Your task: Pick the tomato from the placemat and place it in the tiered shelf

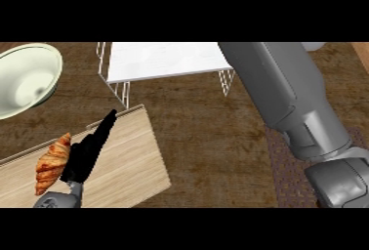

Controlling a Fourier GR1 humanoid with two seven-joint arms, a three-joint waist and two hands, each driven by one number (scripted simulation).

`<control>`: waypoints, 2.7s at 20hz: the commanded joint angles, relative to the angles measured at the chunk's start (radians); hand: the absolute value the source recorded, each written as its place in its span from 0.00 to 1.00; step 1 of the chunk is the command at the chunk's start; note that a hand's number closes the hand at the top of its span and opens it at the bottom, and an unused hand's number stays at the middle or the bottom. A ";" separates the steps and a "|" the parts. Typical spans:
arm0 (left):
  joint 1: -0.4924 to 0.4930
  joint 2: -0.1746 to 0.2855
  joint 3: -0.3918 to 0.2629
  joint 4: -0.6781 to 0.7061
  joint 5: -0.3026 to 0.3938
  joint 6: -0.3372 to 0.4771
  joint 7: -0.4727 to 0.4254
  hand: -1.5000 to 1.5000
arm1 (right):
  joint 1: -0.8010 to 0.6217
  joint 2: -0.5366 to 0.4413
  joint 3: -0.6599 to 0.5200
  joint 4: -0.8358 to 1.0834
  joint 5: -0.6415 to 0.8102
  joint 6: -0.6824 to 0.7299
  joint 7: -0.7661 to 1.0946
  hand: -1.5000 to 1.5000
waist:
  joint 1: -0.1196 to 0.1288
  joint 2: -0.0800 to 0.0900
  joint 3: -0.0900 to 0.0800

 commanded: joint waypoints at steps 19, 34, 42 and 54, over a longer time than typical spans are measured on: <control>-0.011 -0.020 -0.012 0.016 -0.019 -0.007 0.014 0.50 | -0.006 0.099 -0.511 0.177 -0.524 -0.323 -0.439 0.00 | 0.038 0.021 -0.002; 0.064 -0.021 0.012 -0.032 -0.015 0.010 0.057 0.50 | 0.066 -0.048 -0.576 0.107 -0.505 -0.726 -0.439 0.00 | -0.055 -0.020 -0.003; 0.099 -0.036 0.025 -0.010 -0.027 0.025 0.030 0.50 | 0.368 -0.138 -0.504 -0.234 -0.581 -0.386 -0.445 0.00 | -0.091 -0.031 -0.002; 0.031 -0.010 0.094 0.048 -0.005 -0.025 0.018 0.50 | 0.730 -0.209 -0.417 -0.716 -0.664 -0.133 -0.267 0.00 | -0.071 -0.021 -0.003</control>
